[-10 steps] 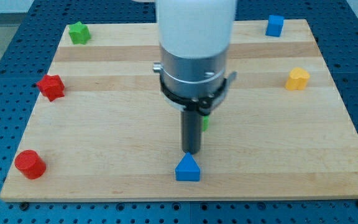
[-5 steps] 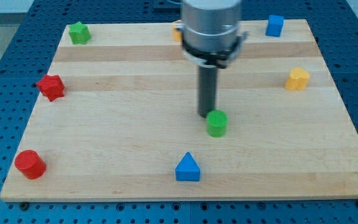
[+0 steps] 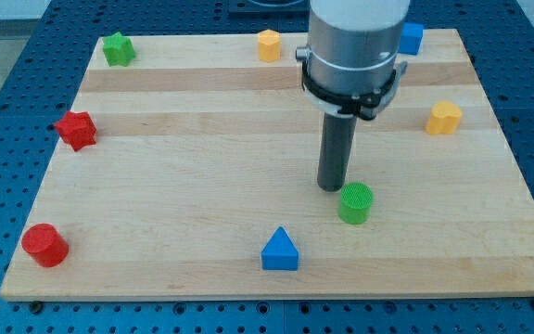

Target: Place the green circle vertically below the yellow heart

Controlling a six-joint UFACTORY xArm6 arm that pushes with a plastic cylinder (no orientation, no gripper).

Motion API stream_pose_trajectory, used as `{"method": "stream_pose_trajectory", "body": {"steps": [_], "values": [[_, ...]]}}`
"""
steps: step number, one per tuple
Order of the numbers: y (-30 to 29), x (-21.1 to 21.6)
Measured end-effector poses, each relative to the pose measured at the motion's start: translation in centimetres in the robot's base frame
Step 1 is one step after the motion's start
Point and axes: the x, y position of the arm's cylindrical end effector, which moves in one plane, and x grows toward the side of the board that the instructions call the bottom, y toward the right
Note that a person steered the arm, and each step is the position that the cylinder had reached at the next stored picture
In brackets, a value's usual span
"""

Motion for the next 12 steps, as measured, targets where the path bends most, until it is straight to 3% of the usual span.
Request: {"method": "stream_pose_trajectory", "body": {"steps": [2, 4, 5, 8, 10, 12], "values": [[3.9, 2.2], [-1.5, 2.9], [-1.4, 4.6], [10.4, 5.2], [10.4, 2.4], [13.7, 3.3]]}}
